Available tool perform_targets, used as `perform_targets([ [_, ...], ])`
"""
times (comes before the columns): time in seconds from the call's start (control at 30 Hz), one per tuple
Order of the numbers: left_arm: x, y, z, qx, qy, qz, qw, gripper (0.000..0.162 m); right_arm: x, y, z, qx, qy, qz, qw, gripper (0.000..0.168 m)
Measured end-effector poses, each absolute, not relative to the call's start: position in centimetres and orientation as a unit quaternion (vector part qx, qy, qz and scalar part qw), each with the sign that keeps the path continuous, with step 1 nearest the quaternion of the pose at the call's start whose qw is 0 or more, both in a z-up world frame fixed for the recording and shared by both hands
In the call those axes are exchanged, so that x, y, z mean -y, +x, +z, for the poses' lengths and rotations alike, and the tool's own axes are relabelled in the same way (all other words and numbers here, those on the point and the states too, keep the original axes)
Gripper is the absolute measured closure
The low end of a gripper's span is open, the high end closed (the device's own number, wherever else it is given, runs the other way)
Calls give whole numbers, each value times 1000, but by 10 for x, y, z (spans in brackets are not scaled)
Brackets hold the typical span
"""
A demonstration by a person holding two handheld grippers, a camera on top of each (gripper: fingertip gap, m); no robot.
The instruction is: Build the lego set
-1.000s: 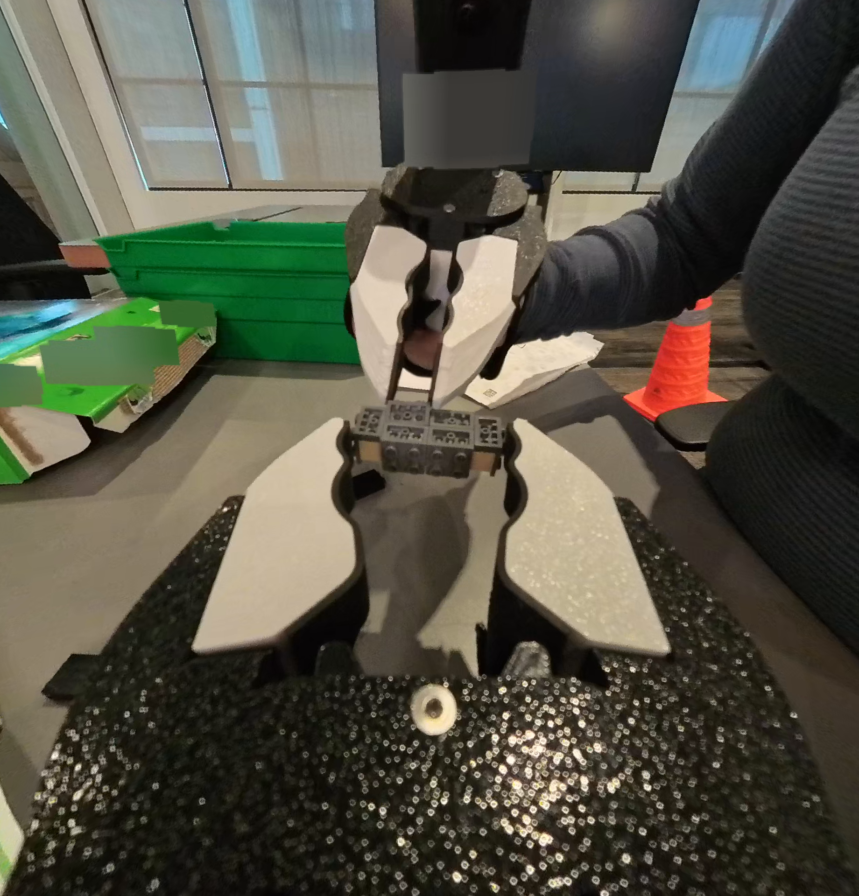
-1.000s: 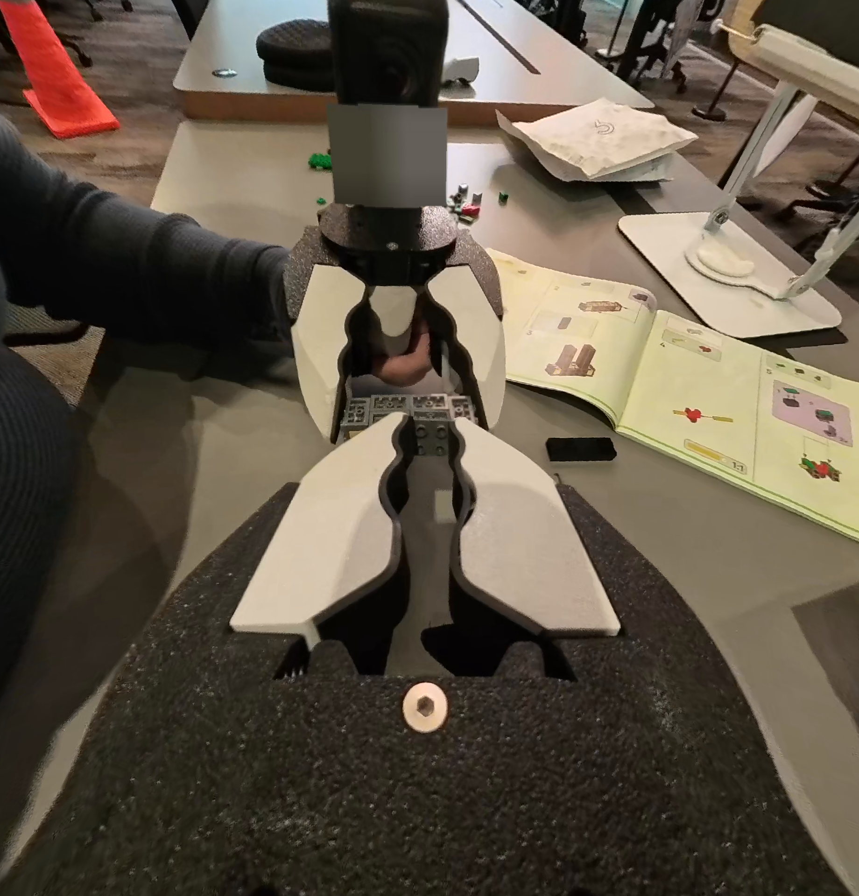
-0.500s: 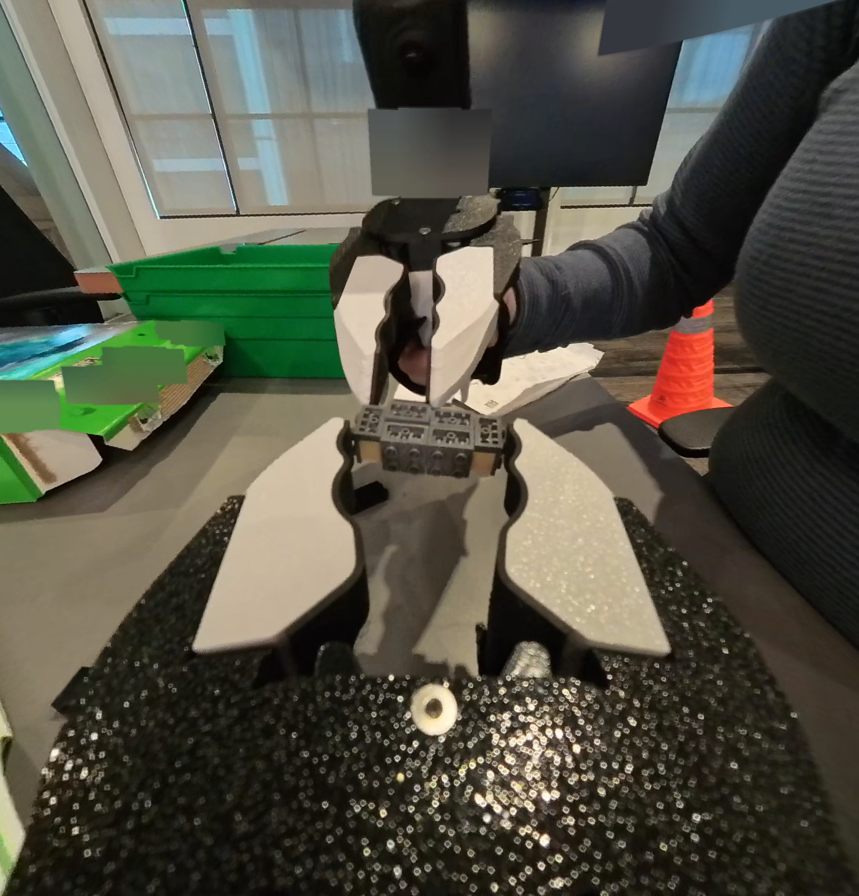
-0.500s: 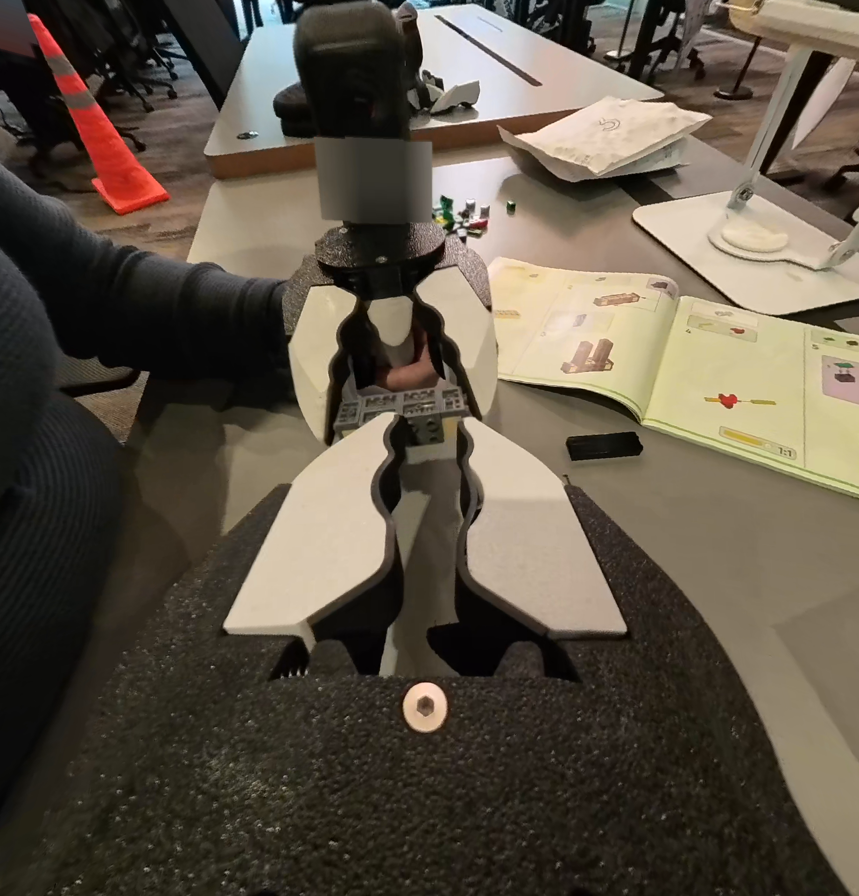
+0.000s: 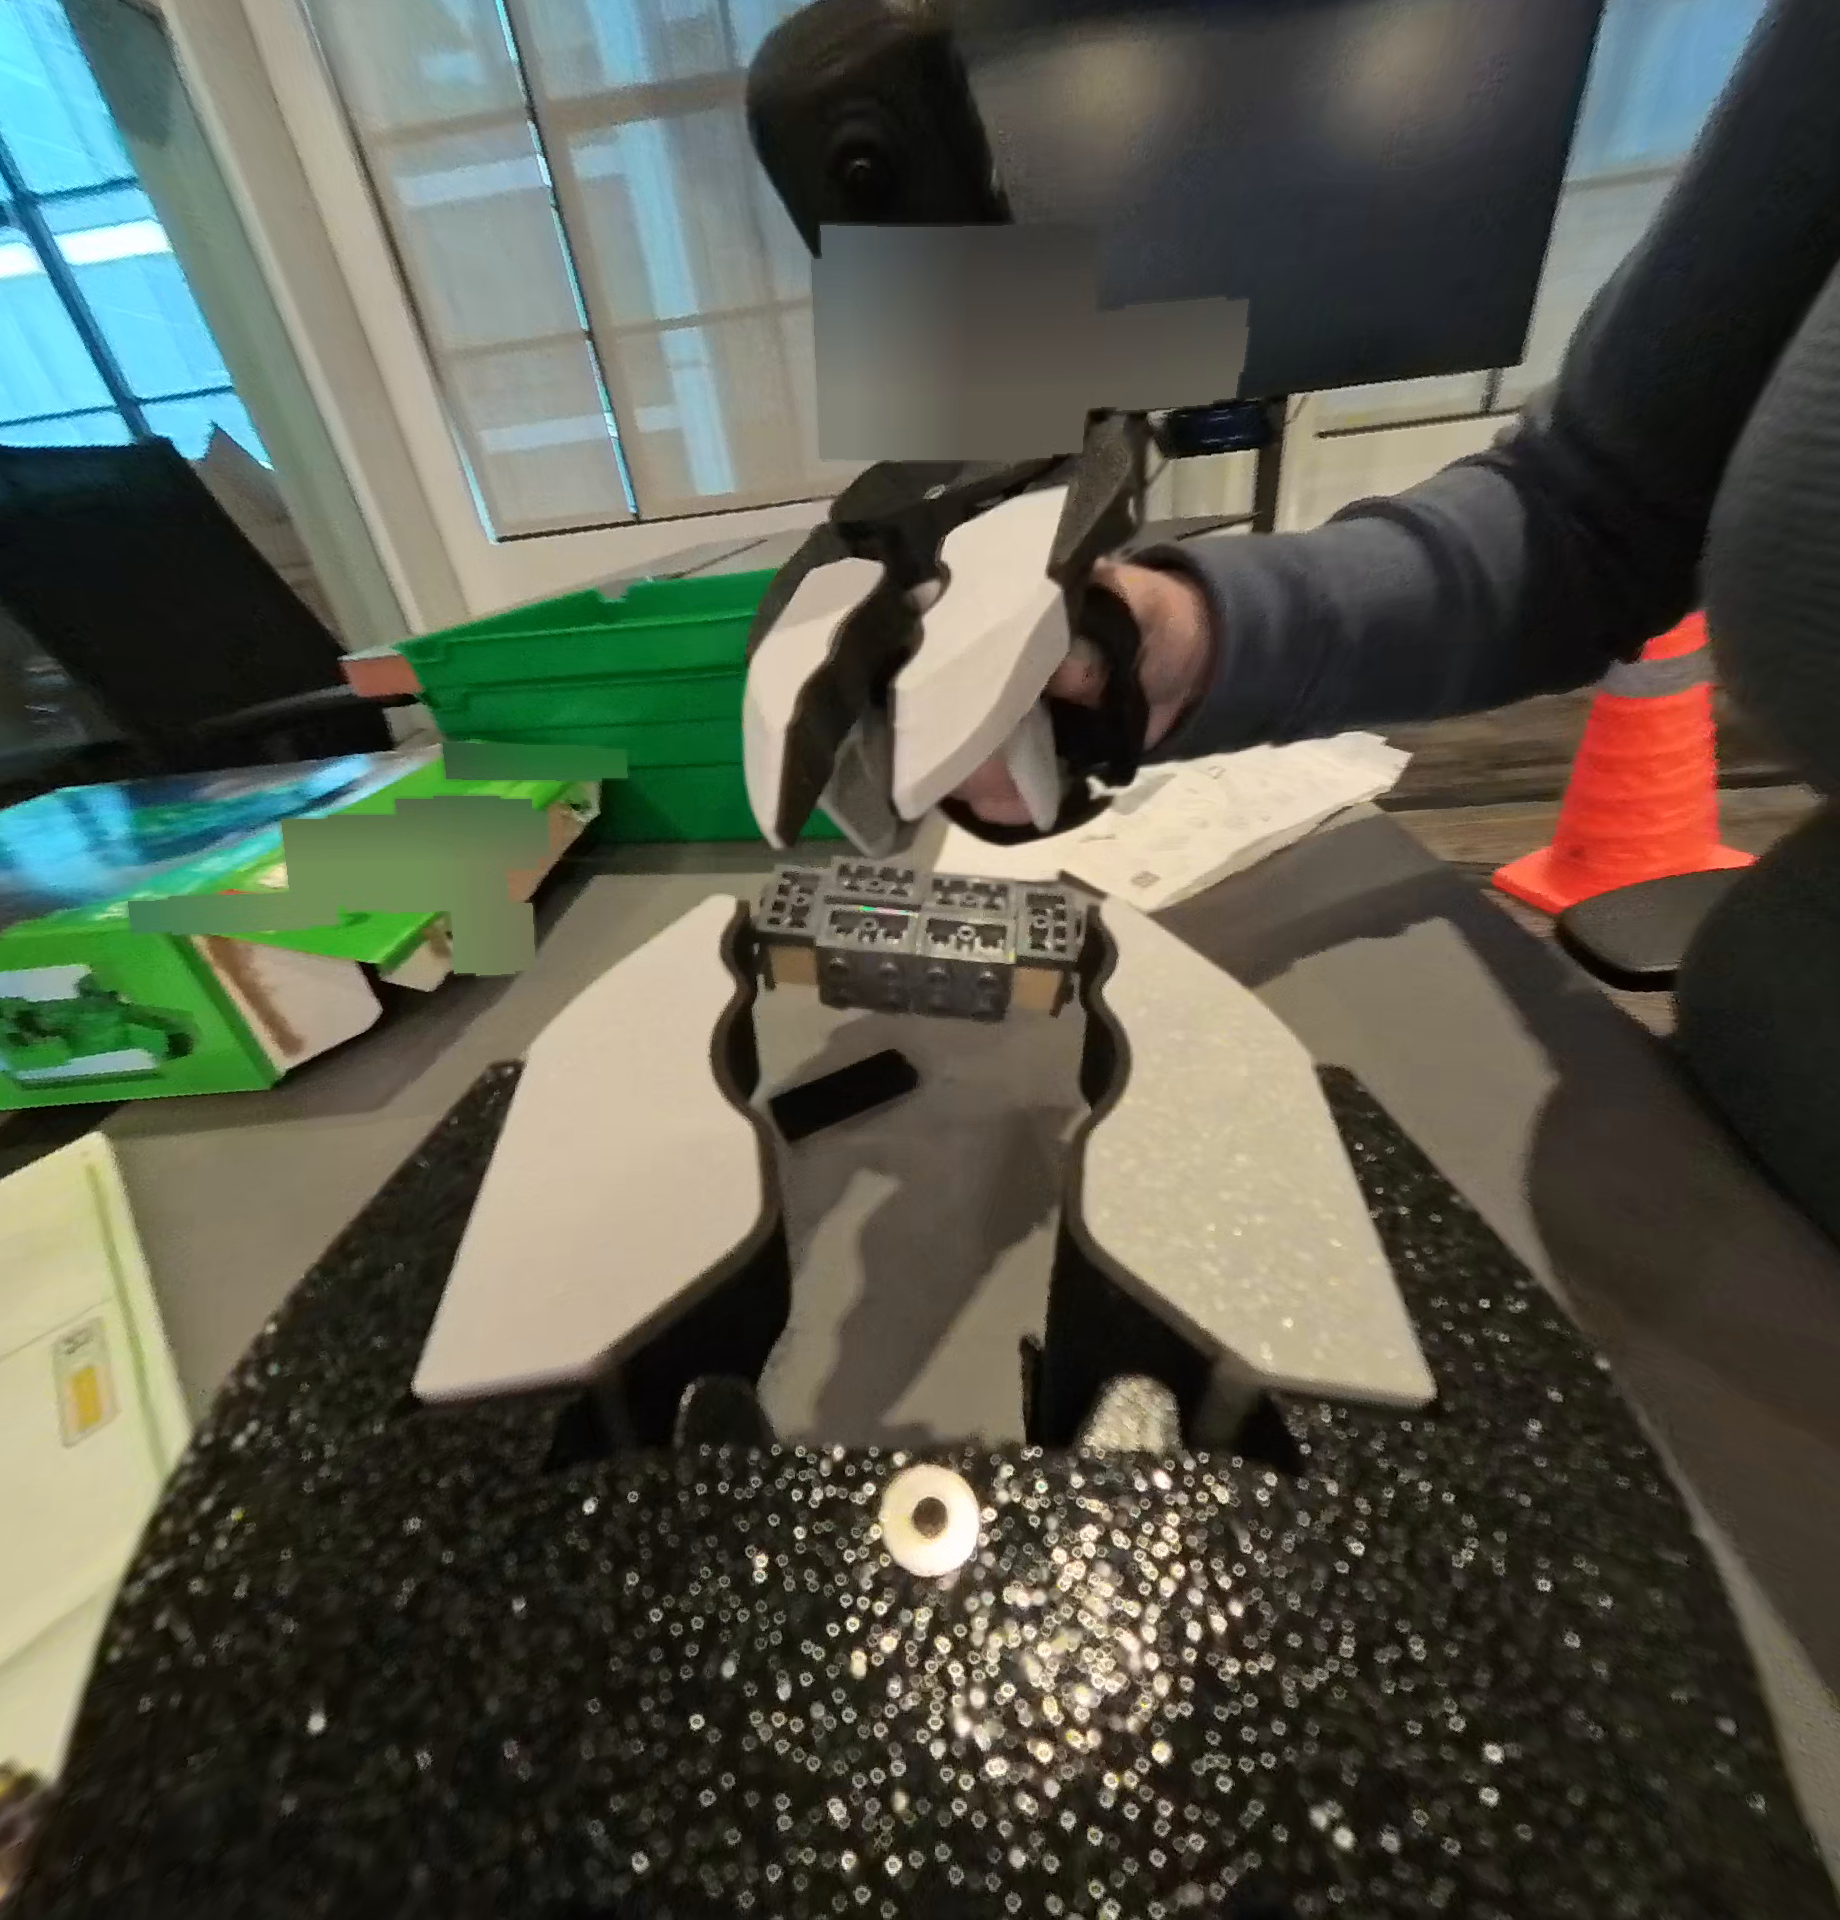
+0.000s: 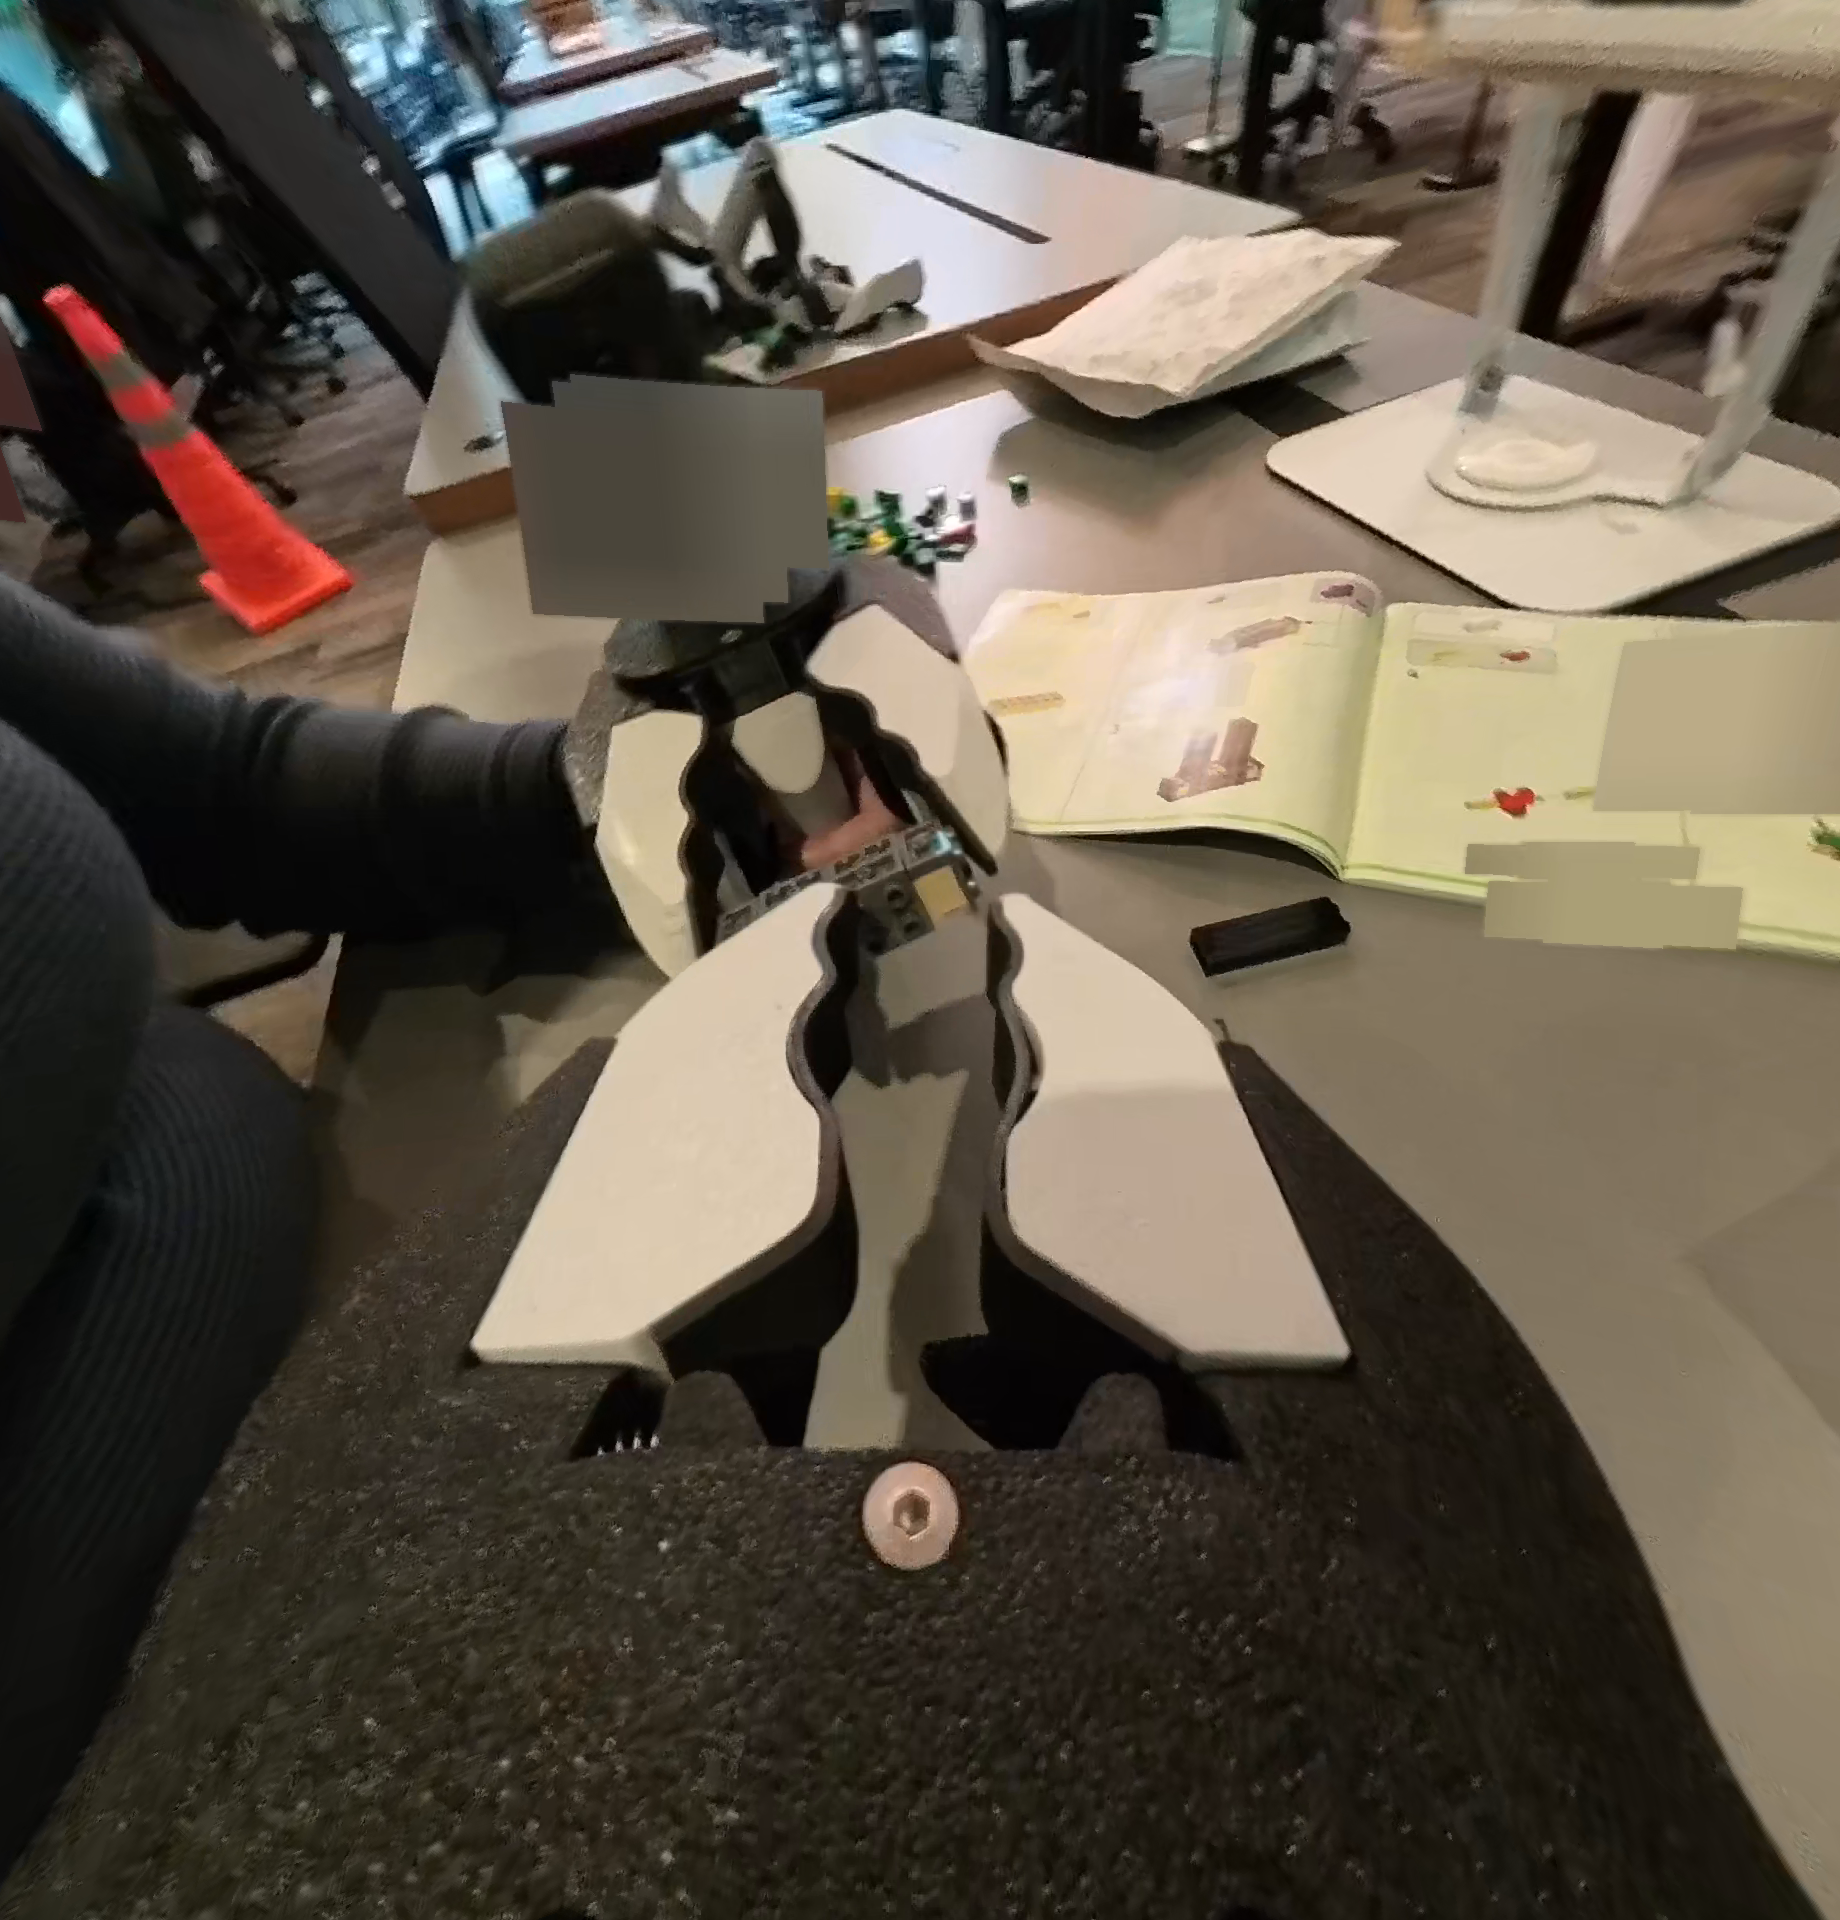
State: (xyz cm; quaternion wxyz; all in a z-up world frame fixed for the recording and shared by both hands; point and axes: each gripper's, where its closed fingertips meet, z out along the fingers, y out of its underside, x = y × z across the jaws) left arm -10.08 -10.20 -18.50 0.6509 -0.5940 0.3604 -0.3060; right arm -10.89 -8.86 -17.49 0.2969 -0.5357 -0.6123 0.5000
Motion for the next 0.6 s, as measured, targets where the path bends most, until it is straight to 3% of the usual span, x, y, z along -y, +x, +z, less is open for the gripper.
perform_targets([
  [0.2,97,-106,-184,-365,-587,-223,688,102,82,-111,-177,545,-614,513,249,140],
  [0.4,99,-106,-177,-372,-564,-180,715,102,86,-112,-177,553,-625,470,287,135],
  [0.6,101,-103,-177,-375,-559,-182,717,102,95,-115,-170,533,-637,491,263,135],
])
